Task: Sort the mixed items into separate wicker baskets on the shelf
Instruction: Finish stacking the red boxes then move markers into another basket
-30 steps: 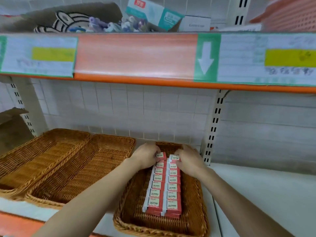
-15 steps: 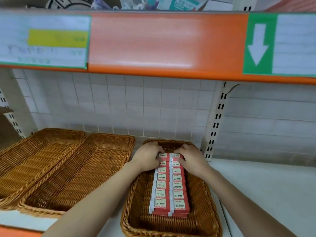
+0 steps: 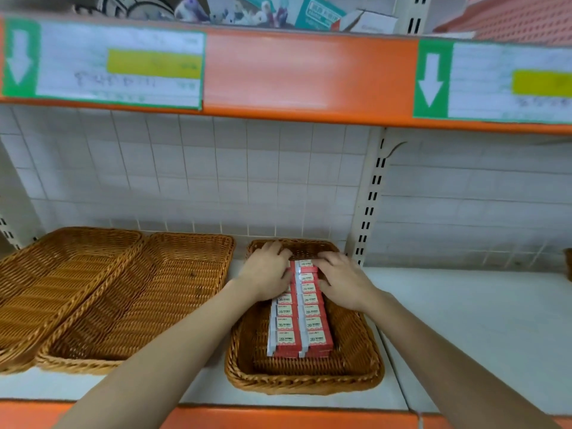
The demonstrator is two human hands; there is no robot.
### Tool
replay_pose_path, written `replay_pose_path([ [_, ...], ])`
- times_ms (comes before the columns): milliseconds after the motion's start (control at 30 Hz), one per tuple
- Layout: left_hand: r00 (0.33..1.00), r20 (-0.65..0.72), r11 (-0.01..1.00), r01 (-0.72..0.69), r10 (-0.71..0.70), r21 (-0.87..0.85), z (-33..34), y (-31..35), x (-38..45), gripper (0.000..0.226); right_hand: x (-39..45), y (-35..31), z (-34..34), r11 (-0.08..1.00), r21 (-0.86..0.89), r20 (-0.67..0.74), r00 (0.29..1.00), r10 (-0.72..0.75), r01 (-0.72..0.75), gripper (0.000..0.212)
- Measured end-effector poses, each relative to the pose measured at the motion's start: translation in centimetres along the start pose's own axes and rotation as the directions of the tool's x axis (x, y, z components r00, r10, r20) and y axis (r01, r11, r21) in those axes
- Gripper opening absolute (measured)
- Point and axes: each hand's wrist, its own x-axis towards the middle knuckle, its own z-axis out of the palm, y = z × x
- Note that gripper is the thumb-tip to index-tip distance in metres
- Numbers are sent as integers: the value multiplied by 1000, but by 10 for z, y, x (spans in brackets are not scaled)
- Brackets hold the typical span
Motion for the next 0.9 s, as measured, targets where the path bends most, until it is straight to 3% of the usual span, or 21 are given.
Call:
replay_pose_path([
  [133,989,150,999,-20,12,49,-3,23,-13,64,-22,0,-8,998,4,194,979,62,-64,66],
  [267,961,276,1000,-13,12,2,-12,50,-27,67,-48,7,-17,994,43,250,965,82,-96,68],
  [600,943,319,995,104,-96,-8,-27,160,-68,69,-164,56,-27,988,98,214,972,96,-119,66],
  [733,967,247,998,51,-57,30,-24,214,-87,68,-210,80,-24,990,38,214,968,128,-139,64],
  [900,952,304,999,9,-18,32,-14,269,-95,68,-264,112,-25,985,-21,230,958,173,-173,62],
])
